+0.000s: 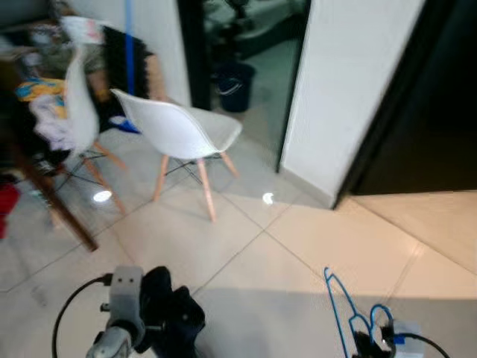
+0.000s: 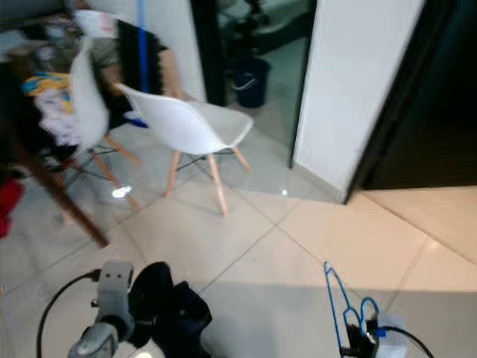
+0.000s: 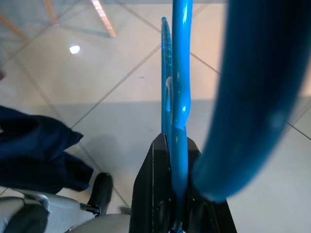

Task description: Hang hanger

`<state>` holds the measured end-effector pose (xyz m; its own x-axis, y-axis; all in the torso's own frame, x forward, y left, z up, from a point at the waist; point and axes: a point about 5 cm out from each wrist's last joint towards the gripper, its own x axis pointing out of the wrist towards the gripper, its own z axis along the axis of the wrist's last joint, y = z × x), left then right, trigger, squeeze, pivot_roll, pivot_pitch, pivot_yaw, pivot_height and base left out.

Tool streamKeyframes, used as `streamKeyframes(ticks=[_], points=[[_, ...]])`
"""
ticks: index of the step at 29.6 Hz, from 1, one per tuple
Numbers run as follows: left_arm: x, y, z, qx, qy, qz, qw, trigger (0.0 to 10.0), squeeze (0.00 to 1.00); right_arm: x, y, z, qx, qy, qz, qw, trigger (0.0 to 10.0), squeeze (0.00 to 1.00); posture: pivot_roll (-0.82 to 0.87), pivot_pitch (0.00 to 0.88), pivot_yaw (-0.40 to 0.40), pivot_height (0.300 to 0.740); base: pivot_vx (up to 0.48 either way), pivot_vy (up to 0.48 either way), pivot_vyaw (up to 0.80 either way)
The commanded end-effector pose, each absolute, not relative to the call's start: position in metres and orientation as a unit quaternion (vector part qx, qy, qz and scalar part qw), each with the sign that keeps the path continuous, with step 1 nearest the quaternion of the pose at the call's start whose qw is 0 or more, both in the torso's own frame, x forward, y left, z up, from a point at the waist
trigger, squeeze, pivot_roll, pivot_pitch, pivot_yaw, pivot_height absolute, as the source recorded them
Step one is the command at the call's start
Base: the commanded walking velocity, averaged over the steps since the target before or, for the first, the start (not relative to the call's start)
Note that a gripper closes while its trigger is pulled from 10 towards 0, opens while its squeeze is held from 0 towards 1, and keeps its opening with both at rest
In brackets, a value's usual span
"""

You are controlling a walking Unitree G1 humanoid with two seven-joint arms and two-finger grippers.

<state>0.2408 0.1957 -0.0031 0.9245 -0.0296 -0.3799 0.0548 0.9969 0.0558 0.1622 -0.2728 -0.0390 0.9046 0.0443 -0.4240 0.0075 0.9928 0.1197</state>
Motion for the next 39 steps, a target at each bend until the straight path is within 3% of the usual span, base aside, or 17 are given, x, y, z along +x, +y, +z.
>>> streamKeyframes(ticks=[1, 11, 22, 30, 33, 35, 39], points=[[0.245, 0.203, 0.003, 0.057, 0.178, -0.022, 0.982, 10.0, 0.00, 0.160, -0.271, -0.040, 0.054, 0.219, 0.023, 0.974, 10.0, 0.00, 0.05, 0.160, -0.009, 0.740, 0.000, 0.000, 0.70], [0.271, 0.196, 0.026, 0.088, 0.134, -0.023, 0.987, 10.0, 0.00, 0.166, -0.267, -0.033, 0.055, 0.178, 0.057, 0.981, 10.0, 0.00, 0.06, 0.139, -0.018, 0.740, 0.000, 0.000, 0.70], [0.280, 0.186, 0.045, 0.113, 0.085, -0.056, 0.988, 10.0, 0.00, 0.167, -0.263, -0.031, 0.053, 0.165, 0.072, 0.982, 10.0, 0.00, 0.06, 0.146, -0.018, 0.740, 0.000, 0.000, 0.70], [0.290, 0.193, 0.064, 0.128, 0.050, -0.034, 0.990, 10.0, 0.00, 0.169, -0.262, -0.030, 0.047, 0.158, 0.083, 0.983, 10.0, 0.00, 0.06, 0.148, -0.021, 0.740, 0.165, 0.000, 0.70], [0.304, 0.199, 0.098, 0.138, -0.005, -0.011, 0.990, 10.0, 0.00, 0.171, -0.262, -0.027, 0.040, 0.146, 0.093, 0.984, 10.0, 0.00, 0.06, 0.150, -0.023, 0.740, 0.285, 0.000, 0.69], [0.311, 0.200, 0.120, 0.139, -0.039, -0.002, 0.989, 10.0, 0.00, 0.216, -0.255, 0.013, 0.018, 0.073, 0.119, 0.990, 10.0, 0.00, 0.06, 0.149, -0.023, 0.740, 0.306, 0.000, 0.68], [0.316, 0.196, 0.140, 0.139, -0.073, -0.003, 0.988, 10.0, 0.00, 0.250, -0.242, 0.062, -0.001, 0.010, 0.143, 0.990, 10.0, 0.00, 0.06, 0.148, -0.023, 0.740, 0.306, 0.000, 0.69]])
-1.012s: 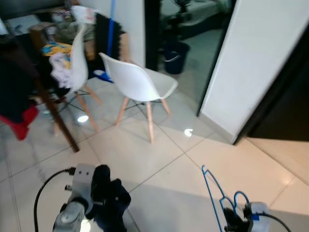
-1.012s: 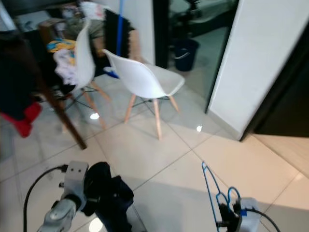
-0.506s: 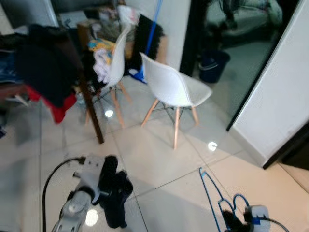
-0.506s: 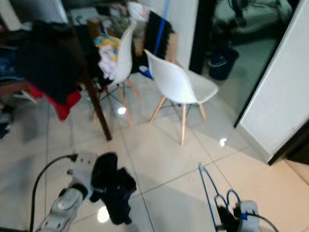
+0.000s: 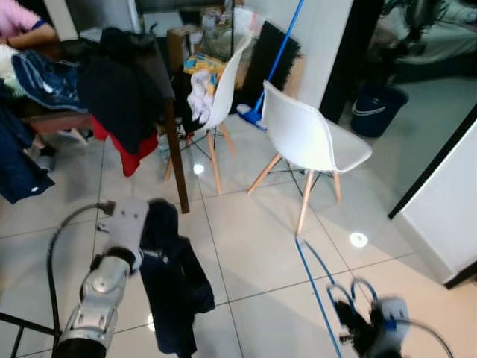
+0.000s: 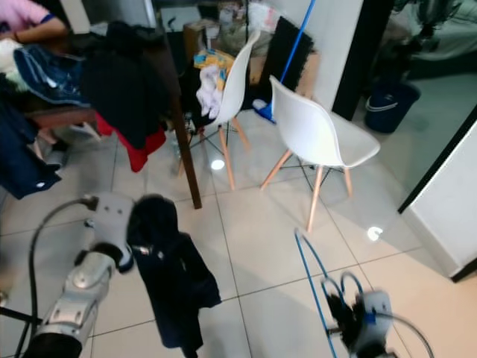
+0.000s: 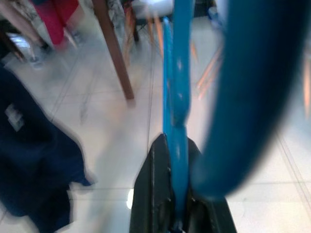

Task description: Hang hanger

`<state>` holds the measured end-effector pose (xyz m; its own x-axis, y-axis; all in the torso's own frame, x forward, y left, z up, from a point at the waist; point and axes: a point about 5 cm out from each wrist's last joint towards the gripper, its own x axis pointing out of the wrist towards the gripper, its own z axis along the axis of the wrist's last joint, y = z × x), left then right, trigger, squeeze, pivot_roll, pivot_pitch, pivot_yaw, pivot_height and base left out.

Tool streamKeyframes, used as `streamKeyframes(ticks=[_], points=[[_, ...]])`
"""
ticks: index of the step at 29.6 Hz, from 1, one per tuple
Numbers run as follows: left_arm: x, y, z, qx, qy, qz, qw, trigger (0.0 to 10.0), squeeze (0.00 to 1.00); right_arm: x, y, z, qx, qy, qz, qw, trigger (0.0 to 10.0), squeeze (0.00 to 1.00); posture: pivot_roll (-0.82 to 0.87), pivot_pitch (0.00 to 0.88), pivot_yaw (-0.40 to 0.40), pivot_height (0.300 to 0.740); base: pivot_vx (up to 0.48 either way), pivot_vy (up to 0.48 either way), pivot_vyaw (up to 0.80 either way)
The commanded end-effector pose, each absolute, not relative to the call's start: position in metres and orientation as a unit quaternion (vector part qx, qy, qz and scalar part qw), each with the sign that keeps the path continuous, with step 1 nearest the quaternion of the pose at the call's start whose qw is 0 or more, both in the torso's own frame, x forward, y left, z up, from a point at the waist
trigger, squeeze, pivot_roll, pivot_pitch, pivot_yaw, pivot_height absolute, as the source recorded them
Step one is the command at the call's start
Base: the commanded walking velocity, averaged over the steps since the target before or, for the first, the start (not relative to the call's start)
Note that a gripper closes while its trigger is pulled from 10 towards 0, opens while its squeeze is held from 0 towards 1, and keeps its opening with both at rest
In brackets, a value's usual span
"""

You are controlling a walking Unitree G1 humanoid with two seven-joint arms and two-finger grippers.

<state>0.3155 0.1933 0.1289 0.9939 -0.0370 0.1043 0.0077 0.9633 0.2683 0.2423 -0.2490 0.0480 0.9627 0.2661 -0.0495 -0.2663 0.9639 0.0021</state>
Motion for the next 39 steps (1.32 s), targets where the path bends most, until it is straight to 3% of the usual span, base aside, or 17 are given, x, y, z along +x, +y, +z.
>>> streamKeyframes(ticks=[1, 13, 27, 28, 31, 32, 35, 36, 39], points=[[0.316, 0.196, 0.140, 0.139, -0.073, -0.003, 0.988, 10.0, 0.00, 0.250, -0.242, 0.062, -0.001, 0.010, 0.143, 0.990, 10.0, 0.00, 0.06, 0.148, -0.023, 0.740, 0.307, 0.000, 0.69], [0.322, 0.185, 0.183, 0.132, -0.135, -0.010, 0.982, 10.0, 0.00, 0.257, -0.236, 0.075, -0.007, -0.011, 0.158, 0.987, 10.0, 0.00, 0.06, 0.149, -0.024, 0.740, 0.332, 0.000, 0.67], [0.329, 0.175, 0.225, 0.092, -0.181, -0.025, 0.979, 10.0, 0.00, 0.256, -0.235, 0.086, 0.001, 0.011, 0.140, 0.990, 10.0, 0.00, 0.06, 0.149, -0.022, 0.740, 0.373, 0.000, 0.00], [0.333, 0.175, 0.247, 0.081, -0.209, -0.031, 0.974, 10.0, 0.00, 0.256, -0.235, 0.087, 0.003, 0.012, 0.137, 0.990, 10.0, 0.00, 0.07, 0.147, -0.023, 0.740, 0.356, 0.000, 0.00], [0.333, 0.175, 0.247, 0.081, -0.209, -0.031, 0.974, 10.0, 0.00, 0.256, -0.235, 0.087, 0.003, 0.012, 0.137, 0.990, 10.0, 0.00, 0.07, 0.147, -0.023, 0.740, 0.356, 0.000, 0.00], [0.337, 0.176, 0.278, 0.075, -0.246, -0.040, 0.966, 10.0, 0.00, 0.257, -0.235, 0.087, 0.008, 0.015, 0.133, 0.991, 10.0, 0.00, 0.07, 0.145, -0.022, 0.740, 0.356, 0.000, 0.00], [0.337, 0.176, 0.278, 0.075, -0.246, -0.040, 0.966, 10.0, 0.00, 0.257, -0.235, 0.087, 0.008, 0.015, 0.133, 0.991, 10.0, 0.00, 0.07, 0.145, -0.022, 0.740, 0.356, 0.000, 0.00], [0.339, 0.175, 0.309, 0.079, -0.288, -0.053, 0.953, 10.0, 0.00, 0.257, -0.234, 0.086, 0.010, 0.019, 0.131, 0.991, 10.0, 0.00, 0.07, 0.142, -0.023, 0.740, 0.352, 0.000, -0.80], [0.339, 0.175, 0.309, 0.079, -0.288, -0.053, 0.953, 10.0, 0.00, 0.257, -0.234, 0.086, 0.010, 0.019, 0.131, 0.991, 10.0, 0.00, 0.07, 0.142, -0.023, 0.740, 0.352, 0.000, -0.80]])
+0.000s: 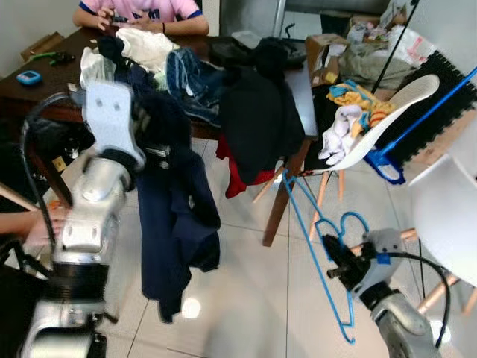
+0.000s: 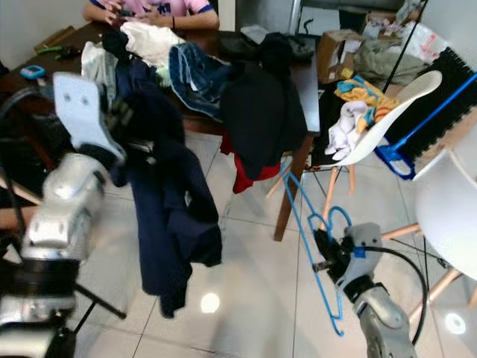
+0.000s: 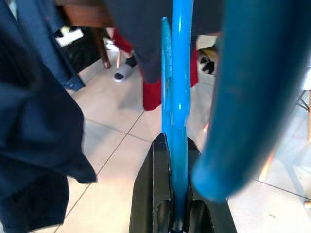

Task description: Hang hanger

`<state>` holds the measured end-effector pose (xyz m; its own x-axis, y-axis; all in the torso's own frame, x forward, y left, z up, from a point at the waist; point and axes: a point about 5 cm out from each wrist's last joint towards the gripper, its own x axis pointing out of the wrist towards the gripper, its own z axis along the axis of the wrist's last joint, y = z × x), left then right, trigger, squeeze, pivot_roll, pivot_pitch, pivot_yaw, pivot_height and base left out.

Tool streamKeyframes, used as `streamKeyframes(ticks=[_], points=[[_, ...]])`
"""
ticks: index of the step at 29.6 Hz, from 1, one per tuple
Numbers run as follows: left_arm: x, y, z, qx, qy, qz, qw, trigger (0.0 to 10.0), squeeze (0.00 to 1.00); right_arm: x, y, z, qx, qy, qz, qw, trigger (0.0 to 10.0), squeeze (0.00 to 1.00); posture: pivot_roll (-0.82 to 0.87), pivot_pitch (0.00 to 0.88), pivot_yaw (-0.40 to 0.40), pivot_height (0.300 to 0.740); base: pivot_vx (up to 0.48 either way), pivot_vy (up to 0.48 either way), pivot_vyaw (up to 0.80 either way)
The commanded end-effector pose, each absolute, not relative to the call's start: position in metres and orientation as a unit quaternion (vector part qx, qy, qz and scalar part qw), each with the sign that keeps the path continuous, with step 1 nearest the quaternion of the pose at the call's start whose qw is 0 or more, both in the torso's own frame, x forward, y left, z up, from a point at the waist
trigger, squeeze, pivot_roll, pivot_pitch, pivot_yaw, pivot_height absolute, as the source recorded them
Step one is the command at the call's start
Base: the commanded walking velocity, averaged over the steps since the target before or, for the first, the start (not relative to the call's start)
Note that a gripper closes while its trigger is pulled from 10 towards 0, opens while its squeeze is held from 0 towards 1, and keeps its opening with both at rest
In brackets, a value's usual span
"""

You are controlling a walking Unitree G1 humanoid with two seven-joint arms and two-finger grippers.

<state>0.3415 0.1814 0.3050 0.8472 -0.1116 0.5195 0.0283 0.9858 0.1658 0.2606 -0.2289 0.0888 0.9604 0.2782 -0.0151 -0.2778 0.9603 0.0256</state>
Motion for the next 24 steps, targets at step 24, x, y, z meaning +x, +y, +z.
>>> streamKeyframes(ticks=[24], points=[[0.332, 0.149, 0.408, 0.083, -0.412, -0.096, 0.902, 10.0, 0.00, 0.255, -0.236, 0.086, 0.005, 0.035, 0.108, 0.994, 10.0, 0.00, 0.07, 0.136, -0.018, 0.740, 0.436, 0.000, -0.13]])
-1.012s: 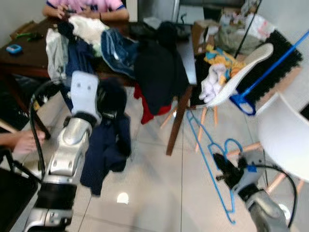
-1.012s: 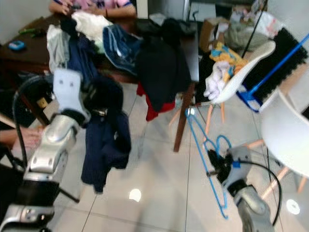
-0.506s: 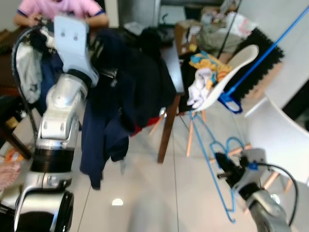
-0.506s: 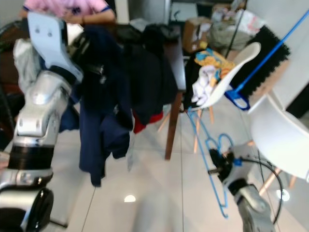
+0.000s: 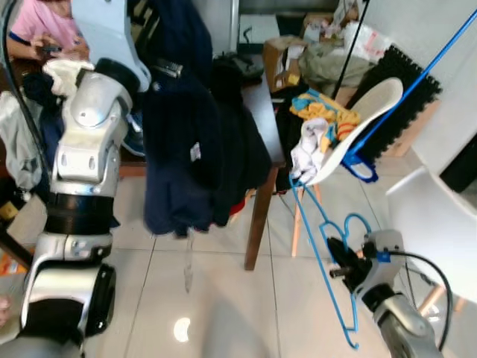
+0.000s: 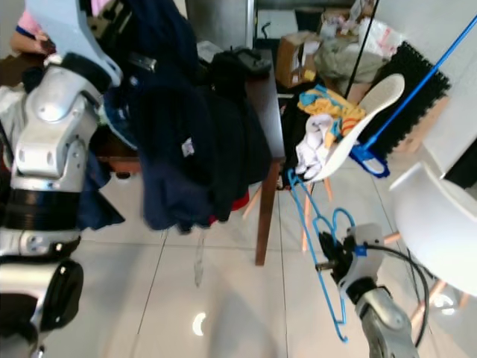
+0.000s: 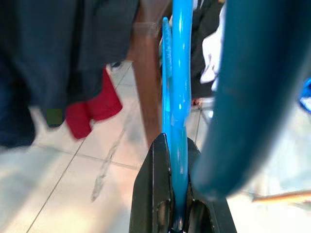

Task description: Hang hanger

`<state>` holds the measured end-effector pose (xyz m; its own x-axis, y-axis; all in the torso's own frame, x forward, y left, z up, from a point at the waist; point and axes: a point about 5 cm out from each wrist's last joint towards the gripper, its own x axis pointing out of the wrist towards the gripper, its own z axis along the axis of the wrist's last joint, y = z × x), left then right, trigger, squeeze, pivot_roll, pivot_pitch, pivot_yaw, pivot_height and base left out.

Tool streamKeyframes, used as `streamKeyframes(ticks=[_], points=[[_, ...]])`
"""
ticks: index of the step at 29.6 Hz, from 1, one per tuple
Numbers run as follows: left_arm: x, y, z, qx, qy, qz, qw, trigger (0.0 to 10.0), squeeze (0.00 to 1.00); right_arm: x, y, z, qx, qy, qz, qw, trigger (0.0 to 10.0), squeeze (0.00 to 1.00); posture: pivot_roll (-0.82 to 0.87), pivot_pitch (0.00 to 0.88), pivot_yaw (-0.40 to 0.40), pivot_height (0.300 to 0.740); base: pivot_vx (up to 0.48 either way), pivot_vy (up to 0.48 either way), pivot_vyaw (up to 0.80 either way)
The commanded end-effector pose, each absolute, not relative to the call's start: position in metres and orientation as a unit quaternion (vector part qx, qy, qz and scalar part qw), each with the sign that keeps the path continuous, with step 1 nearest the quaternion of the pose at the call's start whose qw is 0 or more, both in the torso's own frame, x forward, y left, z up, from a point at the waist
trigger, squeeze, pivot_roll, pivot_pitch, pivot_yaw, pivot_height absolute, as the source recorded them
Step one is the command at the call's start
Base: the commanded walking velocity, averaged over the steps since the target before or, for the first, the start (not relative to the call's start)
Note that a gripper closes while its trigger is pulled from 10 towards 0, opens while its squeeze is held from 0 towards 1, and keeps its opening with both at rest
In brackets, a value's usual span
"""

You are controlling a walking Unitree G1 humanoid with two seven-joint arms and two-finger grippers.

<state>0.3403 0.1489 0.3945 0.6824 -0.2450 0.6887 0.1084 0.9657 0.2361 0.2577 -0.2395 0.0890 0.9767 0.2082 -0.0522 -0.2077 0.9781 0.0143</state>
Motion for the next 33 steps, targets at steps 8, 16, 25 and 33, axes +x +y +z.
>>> streamKeyframes(ticks=[8, 16, 25, 33], points=[[0.329, 0.148, 0.422, 0.083, -0.429, -0.106, 0.893, 10.0, 0.00, 0.255, -0.235, 0.085, 0.008, 0.038, 0.106, 0.994, 10.0, 0.00, 0.07, 0.140, -0.017, 0.740, 0.480, 0.000, 0.00], [0.321, 0.159, 0.451, 0.098, -0.465, -0.094, 0.875, 10.0, 0.00, 0.255, -0.236, 0.085, 0.008, 0.044, 0.100, 0.994, 10.0, 0.00, 0.07, 0.142, -0.018, 0.740, 0.480, 0.000, 0.00], [0.306, 0.183, 0.492, 0.126, -0.514, -0.049, 0.847, 10.0, 0.00, 0.255, -0.237, 0.085, 0.010, 0.044, 0.094, 0.995, 10.0, 0.00, 0.08, 0.143, -0.016, 0.740, 0.480, 0.000, 0.00], [0.352, 0.206, 0.447, 0.116, -0.392, 0.010, 0.912, 10.0, 0.00, 0.255, -0.236, 0.084, 0.002, 0.049, 0.092, 0.995, 10.0, 0.00, 0.07, 0.148, -0.016, 0.740, 0.472, 0.000, 0.00]])
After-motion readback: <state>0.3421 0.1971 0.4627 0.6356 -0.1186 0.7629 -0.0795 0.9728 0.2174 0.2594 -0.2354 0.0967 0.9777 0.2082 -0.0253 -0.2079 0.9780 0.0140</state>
